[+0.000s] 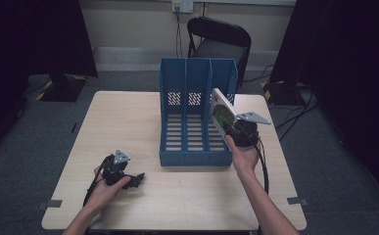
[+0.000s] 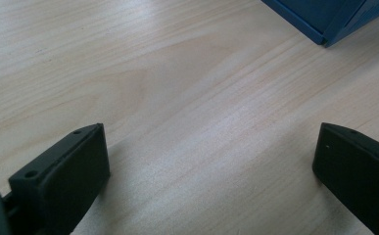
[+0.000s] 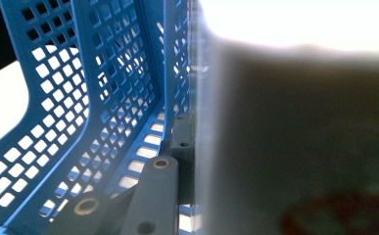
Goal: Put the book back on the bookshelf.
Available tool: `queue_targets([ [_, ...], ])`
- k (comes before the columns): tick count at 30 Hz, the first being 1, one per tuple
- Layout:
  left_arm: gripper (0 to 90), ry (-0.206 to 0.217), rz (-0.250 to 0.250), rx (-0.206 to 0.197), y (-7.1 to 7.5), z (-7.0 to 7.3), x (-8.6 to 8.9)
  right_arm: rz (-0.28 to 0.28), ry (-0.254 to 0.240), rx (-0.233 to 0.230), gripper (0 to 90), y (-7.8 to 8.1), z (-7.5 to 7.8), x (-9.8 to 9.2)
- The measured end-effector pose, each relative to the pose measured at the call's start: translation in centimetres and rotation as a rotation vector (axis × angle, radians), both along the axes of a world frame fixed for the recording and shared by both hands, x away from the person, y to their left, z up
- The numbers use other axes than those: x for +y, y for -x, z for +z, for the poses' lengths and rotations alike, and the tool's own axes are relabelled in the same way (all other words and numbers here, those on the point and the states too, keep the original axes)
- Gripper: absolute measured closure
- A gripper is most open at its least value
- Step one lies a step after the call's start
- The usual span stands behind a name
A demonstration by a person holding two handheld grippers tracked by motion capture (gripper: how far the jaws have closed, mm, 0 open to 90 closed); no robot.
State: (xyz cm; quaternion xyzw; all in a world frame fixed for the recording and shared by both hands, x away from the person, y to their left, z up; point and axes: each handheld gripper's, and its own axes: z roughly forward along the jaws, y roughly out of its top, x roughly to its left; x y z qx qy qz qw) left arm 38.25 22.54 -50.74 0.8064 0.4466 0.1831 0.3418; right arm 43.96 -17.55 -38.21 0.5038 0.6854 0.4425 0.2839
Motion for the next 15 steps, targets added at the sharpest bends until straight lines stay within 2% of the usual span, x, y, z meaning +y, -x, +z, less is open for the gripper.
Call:
queue_targets([
  [8, 0.0, -0.003, -0.005, -0.002, 0.1, 0.0, -0.1, -0.007, 0.026, 0.014, 76.6, -1.6, -1.3, 0.7],
  [15, 0.0, 0.0, -0.009, -0.001, 0.1, 0.0, -0.2, -0.019, 0.046, 0.046, 76.6, -2.9, -2.5, 0.8],
])
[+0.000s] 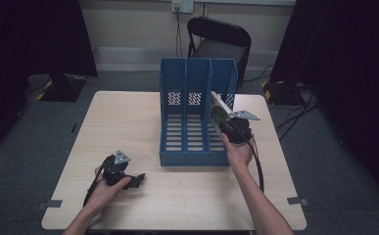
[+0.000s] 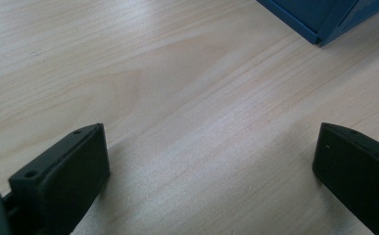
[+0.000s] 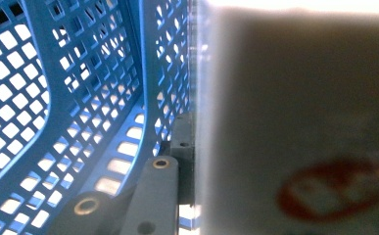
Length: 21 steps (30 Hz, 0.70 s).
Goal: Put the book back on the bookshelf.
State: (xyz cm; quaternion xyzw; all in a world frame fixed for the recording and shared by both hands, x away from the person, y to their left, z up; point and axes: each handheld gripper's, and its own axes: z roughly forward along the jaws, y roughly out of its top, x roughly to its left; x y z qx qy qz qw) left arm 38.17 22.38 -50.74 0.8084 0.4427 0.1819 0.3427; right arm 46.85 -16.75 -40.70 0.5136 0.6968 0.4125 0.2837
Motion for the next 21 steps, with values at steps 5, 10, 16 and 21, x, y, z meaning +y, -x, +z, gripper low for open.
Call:
queue_targets([
  [5, 0.0, 0.0, 0.002, 0.0, 0.0, 0.0, 0.0, -0.005, 0.016, 0.016, 76.6, -0.3, -0.5, 0.1],
  [10, 0.0, 0.0, 0.003, 0.0, 0.0, 0.0, 0.0, -0.029, 0.04, 0.041, 76.6, -0.5, -0.9, 0.2],
  [16, 0.0, 0.0, 0.003, 0.0, 0.0, 0.0, 0.0, -0.026, 0.045, 0.062, 76.5, -0.6, -1.2, 0.1],
  [21, 0.0, 0.0, 0.004, 0.0, 0.0, 0.0, 0.0, -0.028, 0.053, 0.073, 76.5, -0.7, -1.5, 0.2],
])
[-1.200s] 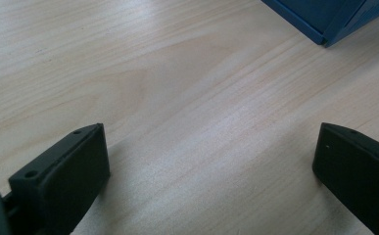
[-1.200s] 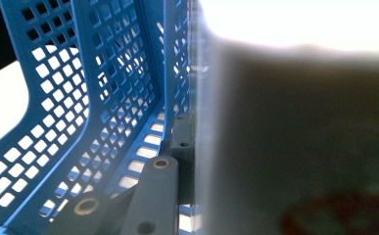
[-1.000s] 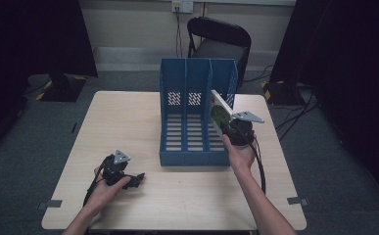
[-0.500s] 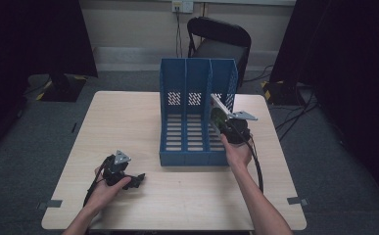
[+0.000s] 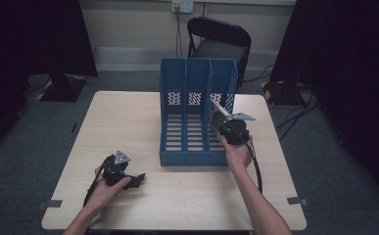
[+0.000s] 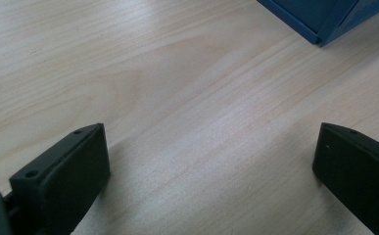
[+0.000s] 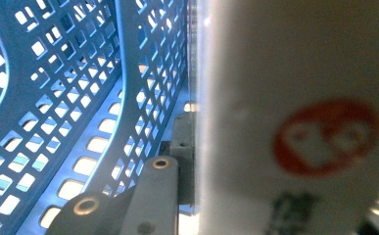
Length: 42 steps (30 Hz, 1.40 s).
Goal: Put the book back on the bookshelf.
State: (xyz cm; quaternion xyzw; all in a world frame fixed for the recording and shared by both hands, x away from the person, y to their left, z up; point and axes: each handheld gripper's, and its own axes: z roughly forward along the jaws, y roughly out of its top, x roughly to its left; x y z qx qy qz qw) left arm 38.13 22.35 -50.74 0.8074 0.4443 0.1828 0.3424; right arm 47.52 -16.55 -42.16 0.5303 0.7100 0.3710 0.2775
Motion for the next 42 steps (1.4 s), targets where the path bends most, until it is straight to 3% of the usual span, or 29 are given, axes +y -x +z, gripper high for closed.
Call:
queue_targets([
  [21, 0.0, 0.0, 0.0, 0.0, 0.0, 0.0, 0.0, 0.013, -0.013, 0.008, 74.4, 0.6, -0.2, -0.1],
  [26, 0.0, 0.0, 0.0, 0.0, 0.0, 0.0, 0.0, 0.019, 0.004, 0.01, 75.7, 0.9, -0.1, -0.1],
  [30, 0.0, 0.001, 0.0, 0.0, 0.0, 0.0, 0.0, 0.01, -0.025, 0.01, 75.1, 1.0, -0.3, -0.6],
  [42, 0.0, 0.001, -0.003, -0.001, 0.0, 0.0, 0.0, 0.039, -0.008, 0.011, 72.4, 1.5, -0.2, -0.2],
])
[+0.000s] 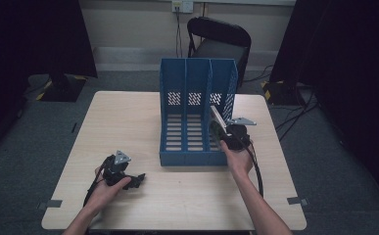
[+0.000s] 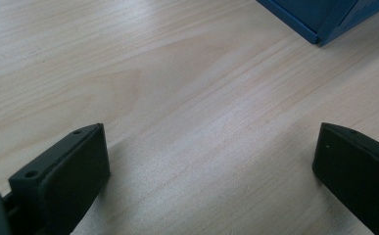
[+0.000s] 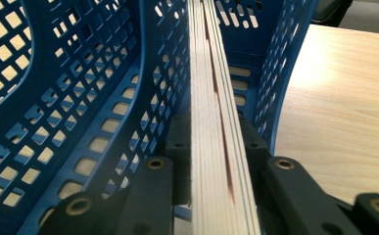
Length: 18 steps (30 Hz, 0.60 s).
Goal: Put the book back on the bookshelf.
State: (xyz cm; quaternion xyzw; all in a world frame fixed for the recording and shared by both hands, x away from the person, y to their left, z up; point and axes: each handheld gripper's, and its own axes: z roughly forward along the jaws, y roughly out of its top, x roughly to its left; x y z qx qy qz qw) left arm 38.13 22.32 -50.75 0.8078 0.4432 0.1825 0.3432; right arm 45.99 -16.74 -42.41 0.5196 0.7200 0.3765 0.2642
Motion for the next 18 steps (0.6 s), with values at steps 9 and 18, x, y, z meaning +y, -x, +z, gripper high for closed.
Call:
queue_targets([
  [9, 0.0, 0.0, -0.001, 0.0, 0.0, 0.0, 0.0, 0.025, -0.005, 0.023, 67.5, -0.3, 1.0, -0.4],
  [18, 0.0, 0.0, 0.0, 0.002, 0.0, 0.0, 0.0, 0.023, 0.018, 0.064, 75.4, -0.8, 1.5, -0.2],
])
